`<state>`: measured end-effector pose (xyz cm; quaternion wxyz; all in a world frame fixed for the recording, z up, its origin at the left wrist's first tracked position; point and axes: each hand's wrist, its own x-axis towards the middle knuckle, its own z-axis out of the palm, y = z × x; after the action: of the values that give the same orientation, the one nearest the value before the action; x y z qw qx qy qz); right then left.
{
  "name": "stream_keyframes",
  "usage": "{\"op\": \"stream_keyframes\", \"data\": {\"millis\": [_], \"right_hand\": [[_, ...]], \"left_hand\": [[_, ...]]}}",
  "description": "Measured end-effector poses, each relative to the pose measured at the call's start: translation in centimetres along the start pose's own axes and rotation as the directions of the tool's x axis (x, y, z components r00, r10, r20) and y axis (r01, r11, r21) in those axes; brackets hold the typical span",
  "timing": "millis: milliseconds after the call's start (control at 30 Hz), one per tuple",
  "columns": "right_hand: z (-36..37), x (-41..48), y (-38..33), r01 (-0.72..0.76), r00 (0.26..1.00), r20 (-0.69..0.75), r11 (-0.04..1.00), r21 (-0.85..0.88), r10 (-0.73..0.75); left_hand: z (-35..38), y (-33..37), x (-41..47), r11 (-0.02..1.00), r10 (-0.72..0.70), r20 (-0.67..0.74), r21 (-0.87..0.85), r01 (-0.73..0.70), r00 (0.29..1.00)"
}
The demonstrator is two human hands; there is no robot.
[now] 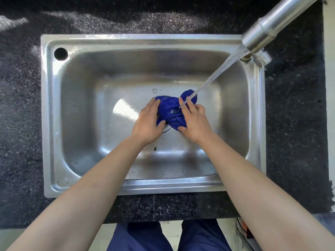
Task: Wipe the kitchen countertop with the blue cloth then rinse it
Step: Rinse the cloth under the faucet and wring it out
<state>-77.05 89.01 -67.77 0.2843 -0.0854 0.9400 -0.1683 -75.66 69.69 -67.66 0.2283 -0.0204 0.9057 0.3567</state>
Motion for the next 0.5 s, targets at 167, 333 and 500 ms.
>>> {"op": "stream_keyframes", "data": {"millis": [167,333,500], "right_hand": [[0.3,-0.1,-0.1,0.018,1.0,0.025,1.0,0.013,-0.019],[-0.4,-1.2,-0.3,-0.009,0.998,0.057,1.0,-0.019,0.01],[-3.1,-2.3,-1.5,-0.081,0.991,-0.103,0.997,-0.009,0.08]], "left_hand": [[1.7,0.5,1.7,0.992,0.001,0.055,0.126,-0.008,0.998],[2.1,0.8,1.0,1.0,0.027,0.009,0.015,-0.027,1.0],[0.1,2.6,0.4,0.999,0.051,-0.046,-0.004,-0.051,0.998]]}}
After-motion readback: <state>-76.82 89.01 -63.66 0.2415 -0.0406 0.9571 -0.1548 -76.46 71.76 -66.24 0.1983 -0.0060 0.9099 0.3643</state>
